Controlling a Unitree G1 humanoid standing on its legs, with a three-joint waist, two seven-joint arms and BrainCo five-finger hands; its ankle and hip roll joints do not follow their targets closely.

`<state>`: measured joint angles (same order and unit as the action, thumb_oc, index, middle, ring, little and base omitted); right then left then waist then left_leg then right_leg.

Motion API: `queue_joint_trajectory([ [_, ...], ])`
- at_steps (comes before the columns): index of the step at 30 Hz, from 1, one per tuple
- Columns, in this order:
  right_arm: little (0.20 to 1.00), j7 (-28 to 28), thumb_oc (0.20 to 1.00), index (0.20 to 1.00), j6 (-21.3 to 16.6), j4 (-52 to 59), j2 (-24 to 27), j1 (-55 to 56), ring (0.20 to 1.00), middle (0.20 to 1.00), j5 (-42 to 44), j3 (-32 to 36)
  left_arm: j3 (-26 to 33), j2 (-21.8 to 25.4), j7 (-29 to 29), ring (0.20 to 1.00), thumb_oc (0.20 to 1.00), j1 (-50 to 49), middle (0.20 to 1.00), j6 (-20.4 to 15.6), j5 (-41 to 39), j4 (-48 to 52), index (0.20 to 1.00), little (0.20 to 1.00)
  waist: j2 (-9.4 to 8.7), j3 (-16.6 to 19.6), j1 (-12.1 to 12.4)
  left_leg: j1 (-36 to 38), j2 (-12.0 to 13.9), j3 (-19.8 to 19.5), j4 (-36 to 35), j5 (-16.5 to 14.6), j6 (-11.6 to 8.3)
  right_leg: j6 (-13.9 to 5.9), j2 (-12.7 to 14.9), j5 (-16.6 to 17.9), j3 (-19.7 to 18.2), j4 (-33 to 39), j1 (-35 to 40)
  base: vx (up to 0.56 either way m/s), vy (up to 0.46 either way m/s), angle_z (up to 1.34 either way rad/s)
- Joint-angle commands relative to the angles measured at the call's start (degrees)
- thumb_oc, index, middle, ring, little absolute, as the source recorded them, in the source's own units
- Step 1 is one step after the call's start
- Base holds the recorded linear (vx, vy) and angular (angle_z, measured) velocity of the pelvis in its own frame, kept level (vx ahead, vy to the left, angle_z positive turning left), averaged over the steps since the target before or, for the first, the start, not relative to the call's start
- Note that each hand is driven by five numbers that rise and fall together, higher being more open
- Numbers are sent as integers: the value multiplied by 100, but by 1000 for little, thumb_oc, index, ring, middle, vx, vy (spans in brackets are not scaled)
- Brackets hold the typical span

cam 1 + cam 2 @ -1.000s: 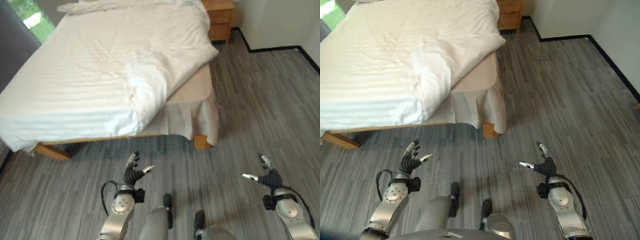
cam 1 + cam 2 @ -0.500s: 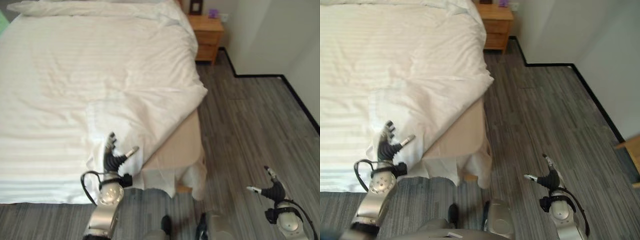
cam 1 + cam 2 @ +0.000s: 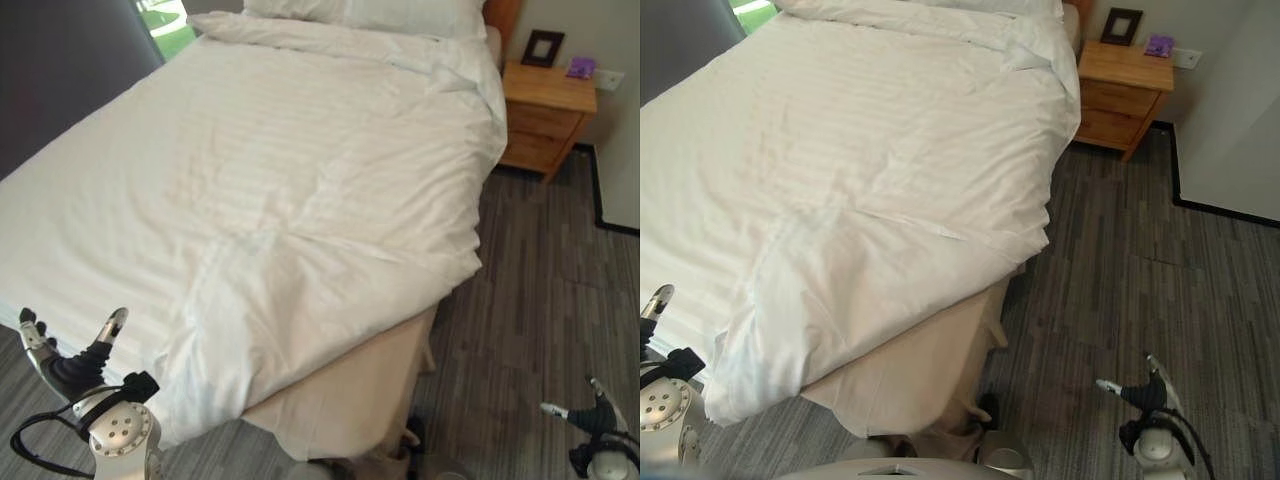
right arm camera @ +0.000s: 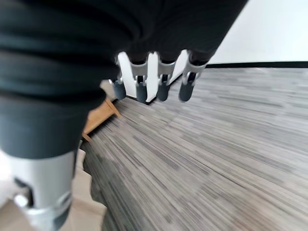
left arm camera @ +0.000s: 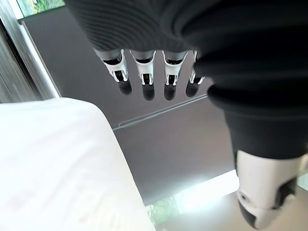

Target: Making the bed.

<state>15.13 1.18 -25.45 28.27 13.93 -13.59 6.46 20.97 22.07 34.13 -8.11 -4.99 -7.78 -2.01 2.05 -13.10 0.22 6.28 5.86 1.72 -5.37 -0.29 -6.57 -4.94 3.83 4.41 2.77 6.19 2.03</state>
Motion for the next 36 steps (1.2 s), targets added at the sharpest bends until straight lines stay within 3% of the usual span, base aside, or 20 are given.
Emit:
queue_joint_trajectory([
  [1,1000,-154,1000,1000,-121,431,-53,230,1000,1000,-40,-178,71,600,-91,1000,1000,403,1000,31,493,-231,1000,1000,-90,131,-112,-191,82,-123,37,238,-69,-452,626,-454,419,-119,427,53,-30,-27],
  [8,1000,-211,1000,1000,-121,193,7,42,1000,1000,-121,-541,-554,1279,23,1000,1000,1634,1000,569,952,-1674,1000,1000,-64,145,-380,-300,171,61,37,240,-133,-481,566,-430,306,-119,252,31,-2,-21],
  [10,1000,-252,1000,1000,-146,251,151,-77,1000,1000,-64,-707,-1063,1823,-172,1000,1000,2316,1000,835,1153,-2704,1000,1000,-72,77,-598,-495,198,150,37,273,-147,-508,520,-359,218,-119,-21,-51,27,-26],
  [11,1000,-252,1000,1000,-145,250,145,-84,1000,1000,-63,-704,-1075,1833,-171,1000,1000,2343,1000,826,1150,-2730,1000,1000,-75,86,-591,-513,198,153,37,275,-146,-508,520,-355,215,-119,-41,-105,38,-22],
  [13,1000,-270,1000,1000,-160,312,238,-243,1000,1000,-49,-886,-1581,2151,-432,1000,1000,2863,1000,1109,1401,-4062,1000,1000,-105,45,-792,-764,234,319,37,309,-146,-549,490,-228,49,-119,-433,-114,49,-41],
  [14,1000,-269,1000,1000,-159,311,225,-248,1000,1000,-48,-875,-1614,2164,-432,1000,1000,2916,1000,1090,1396,-4110,1000,1000,-110,62,-769,-789,235,329,37,310,-145,-549,489,-222,38,-119,-464,-108,56,-39],
  [15,1000,-251,1000,1000,-166,315,253,-309,1000,1000,-38,-953,-1827,2234,-502,787,787,3072,787,1226,1575,-4569,787,787,-121,43,-830,-871,226,385,37,329,-141,-565,482,-169,-19,-119,-584,-76,54,-29],
  [16,1000,-252,1000,1000,-169,335,250,-344,1000,1000,-18,-992,-2022,2233,-658,398,398,3260,398,1322,1657,-5050,398,398,-142,35,-877,-964,225,444,37,347,-140,-588,488,-126,-58,-119,-720,-107,91,-49],
  [17,1000,-250,1000,1000,-165,408,241,-395,1000,1000,19,-1018,-2258,2133,-819,200,200,3501,200,1420,1780,-5630,200,200,-183,19,-917,-1076,206,490,37,353,-122,-614,499,-70,-123,-119,-889,-97,88,-46],
  [19,1000,-261,1000,1000,-174,479,244,-403,1000,1000,37,-1056,-2444,2052,-943,200,200,3702,200,1486,1900,-6132,200,200,-239,-6,-993,-1143,179,574,37,346,-98,-644,513,-5,-193,-119,-1026,-83,123,-37],
  [20,1000,-244,1000,1000,-169,512,193,-348,1000,1000,73,-1062,-2566,1792,-981,200,200,3915,200,1496,1840,-6431,200,200,-307,-52,-1053,-1166,115,649,37,315,-63,-696,575,59,-257,-119,-1118,-52,126,-27],
  [26,1000,-180,1000,1000,-191,645,35,-133,1000,1000,138,-932,-3018,1303,-943,200,200,4245,200,1506,1994,-6226,200,200,-396,-239,-1161,-1049,-44,721,37,257,32,-829,790,165,-194,-255,-987,-58,111,-13],
  [28,1000,-272,1000,1000,-269,952,20,22,1000,1000,90,-991,-3095,1267,-831,200,200,4222,200,1447,1960,-5514,200,200,-263,-388,-1041,-987,77,833,37,399,137,-770,635,-515,-35,-1498,-795,-206,87,0],
  [29,1000,-276,1000,1000,-266,961,23,33,1000,1000,89,-986,-3091,1263,-832,200,200,4207,200,1457,1962,-5497,200,200,-266,-396,-1040,-971,75,834,37,395,133,-767,637,-542,-39,-1535,-797,-190,73,-25],
  [30,1000,-327,1000,1000,-316,1083,-1,124,1000,1000,76,-1005,-3064,1188,-768,200,200,4148,200,1437,1951,-5110,200,200,-212,-432,-999,-970,120,858,37,471,166,-739,560,-775,-101,-2135,-704,-195,57,-44],
  [31,1000,-422,1000,1000,-353,1428,20,214,1000,1000,1,-980,-3159,976,-691,200,200,4085,200,1387,1979,-4189,200,200,-183,-409,-953,-1010,71,766,37,540,215,-627,354,-1111,-423,-2893,-562,-206,58,-40],
  [32,1000,-425,1000,1000,-349,1436,24,221,1000,1000,0,-975,-3154,972,-693,200,200,4075,200,1397,1982,-4173,200,200,-159,-398,-939,-1032,97,774,37,559,211,-619,327,-1078,-432,-2880,-586,-190,17,-7],
  [34,1000,-449,1000,1000,-351,1788,33,237,1000,1000,-147,-995,-3149,688,-616,200,200,3878,200,1278,1924,-3225,200,200,-194,-291,-829,-1169,26,677,37,677,222,-489,72,-1169,-775,-3045,-324,-139,-67,27],
  [35,1000,-461,1000,1000,-340,1886,6,238,1000,1000,-169,-994,-3112,538,-621,200,200,3767,200,1232,1827,-3066,200,200,-261,-196,-757,-1252,-28,654,37,733,217,-402,82,-1231,-854,-2724,-15,-249,-191,20],
  [36,1000,-442,1000,1000,-369,2181,1,119,1000,1000,-215,-1041,-3092,289,-621,200,200,3661,200,1120,1729,-2562,200,200,-316,-88,-543,-1475,-15,623,37,943,156,-201,-18,-1701,-895,-1912,575,-183,-158,15],
])
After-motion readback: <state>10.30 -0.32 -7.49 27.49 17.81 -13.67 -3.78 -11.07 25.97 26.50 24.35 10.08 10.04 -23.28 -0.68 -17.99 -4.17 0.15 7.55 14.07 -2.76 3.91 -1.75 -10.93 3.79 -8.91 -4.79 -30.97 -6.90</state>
